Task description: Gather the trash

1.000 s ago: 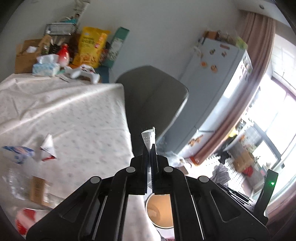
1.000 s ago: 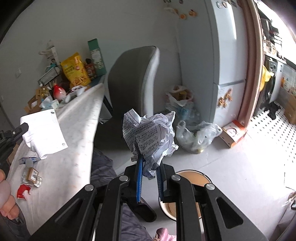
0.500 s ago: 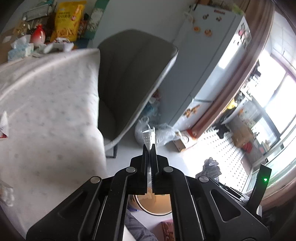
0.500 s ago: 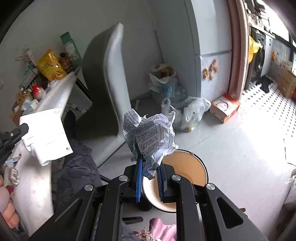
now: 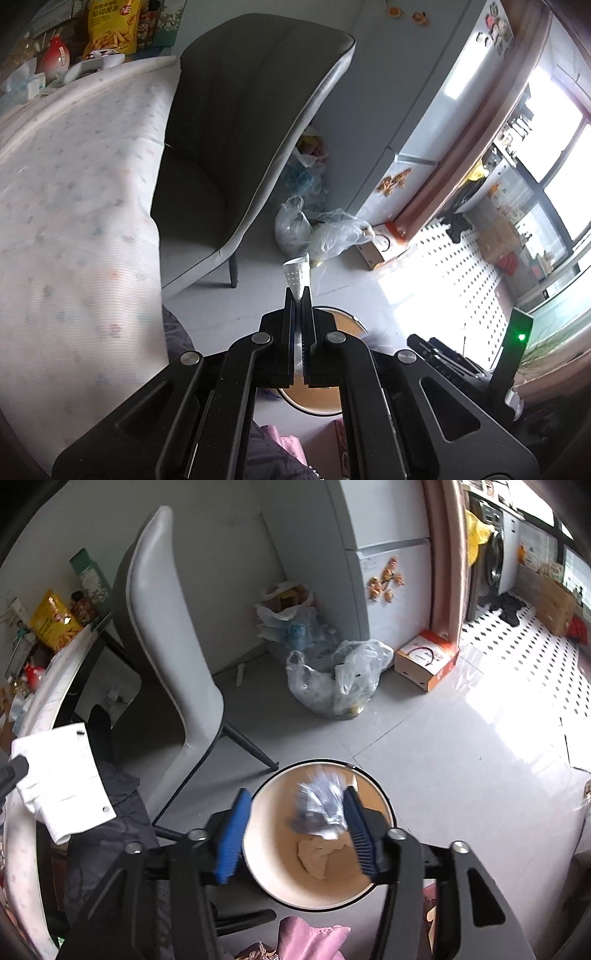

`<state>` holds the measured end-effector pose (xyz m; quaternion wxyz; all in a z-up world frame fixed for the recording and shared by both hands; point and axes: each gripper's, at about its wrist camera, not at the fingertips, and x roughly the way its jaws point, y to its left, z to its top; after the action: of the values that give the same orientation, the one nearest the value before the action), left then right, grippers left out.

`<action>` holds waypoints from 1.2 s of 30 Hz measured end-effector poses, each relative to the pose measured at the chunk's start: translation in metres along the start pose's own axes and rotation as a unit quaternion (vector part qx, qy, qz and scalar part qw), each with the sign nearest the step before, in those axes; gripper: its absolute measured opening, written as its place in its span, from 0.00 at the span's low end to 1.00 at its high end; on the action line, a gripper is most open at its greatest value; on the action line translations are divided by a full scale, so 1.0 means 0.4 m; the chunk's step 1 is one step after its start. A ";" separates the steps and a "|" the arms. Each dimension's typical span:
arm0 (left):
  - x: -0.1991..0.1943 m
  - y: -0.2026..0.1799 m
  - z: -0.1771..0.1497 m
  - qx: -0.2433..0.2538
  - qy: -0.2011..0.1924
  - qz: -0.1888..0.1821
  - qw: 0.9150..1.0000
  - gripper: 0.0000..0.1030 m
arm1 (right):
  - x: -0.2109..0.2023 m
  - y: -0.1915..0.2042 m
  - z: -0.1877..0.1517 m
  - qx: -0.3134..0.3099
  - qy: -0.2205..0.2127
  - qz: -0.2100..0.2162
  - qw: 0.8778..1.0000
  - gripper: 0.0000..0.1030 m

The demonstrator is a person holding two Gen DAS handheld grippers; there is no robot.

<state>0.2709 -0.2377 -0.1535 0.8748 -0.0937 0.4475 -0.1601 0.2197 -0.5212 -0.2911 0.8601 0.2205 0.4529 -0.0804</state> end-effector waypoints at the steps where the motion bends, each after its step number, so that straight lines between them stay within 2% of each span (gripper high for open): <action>1: 0.005 -0.003 -0.001 0.001 0.002 0.000 1.000 0.03 | 0.000 -0.006 -0.002 0.003 0.000 0.000 1.000 0.56; 7: 0.025 -0.033 -0.006 0.012 0.016 -0.016 1.000 0.03 | -0.031 -0.035 -0.005 0.010 -0.002 0.001 1.000 0.57; 12: 0.072 -0.095 -0.016 0.031 0.038 -0.037 0.998 0.03 | -0.070 -0.083 0.003 0.029 -0.017 -0.002 0.999 0.57; 21: 0.205 -0.217 -0.050 0.055 0.114 -0.087 0.988 0.04 | -0.154 -0.165 0.024 0.054 -0.048 -0.024 0.997 0.58; 24: 0.263 -0.244 -0.066 0.059 0.145 -0.082 0.984 0.05 | -0.162 -0.185 0.023 0.063 -0.051 -0.027 0.996 0.58; 25: 0.275 -0.245 -0.070 0.059 0.151 -0.082 0.983 0.08 | -0.165 -0.191 0.022 0.067 -0.051 -0.027 0.996 0.58; 27: 0.300 -0.243 -0.078 0.048 0.167 -0.087 0.981 0.35 | -0.167 -0.197 0.020 0.071 -0.051 -0.024 0.996 0.58; 28: 0.310 -0.239 -0.083 0.034 0.168 -0.093 0.981 0.60 | -0.168 -0.200 0.017 0.073 -0.050 -0.023 0.996 0.59; 29: 0.315 -0.234 -0.086 0.024 0.165 -0.098 0.981 0.71 | -0.169 -0.200 0.015 0.073 -0.050 -0.021 0.996 0.59; 31: 0.332 -0.236 -0.094 0.027 0.176 -0.098 0.979 0.75 | -0.168 -0.195 0.014 0.072 -0.049 -0.018 0.996 0.59; 33: 0.347 -0.235 -0.094 0.027 0.191 -0.104 0.976 0.75 | -0.170 -0.190 0.015 0.072 -0.050 -0.019 0.996 0.59; 36: 0.321 -0.213 -0.074 0.014 0.175 -0.107 0.979 0.78 | -0.180 -0.187 0.018 0.076 -0.052 -0.022 0.996 0.59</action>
<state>0.3006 -0.3644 -0.2414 0.7622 -0.0992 0.5788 -0.2725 0.1581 -0.5955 -0.2517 0.8613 0.2707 0.4049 -0.1447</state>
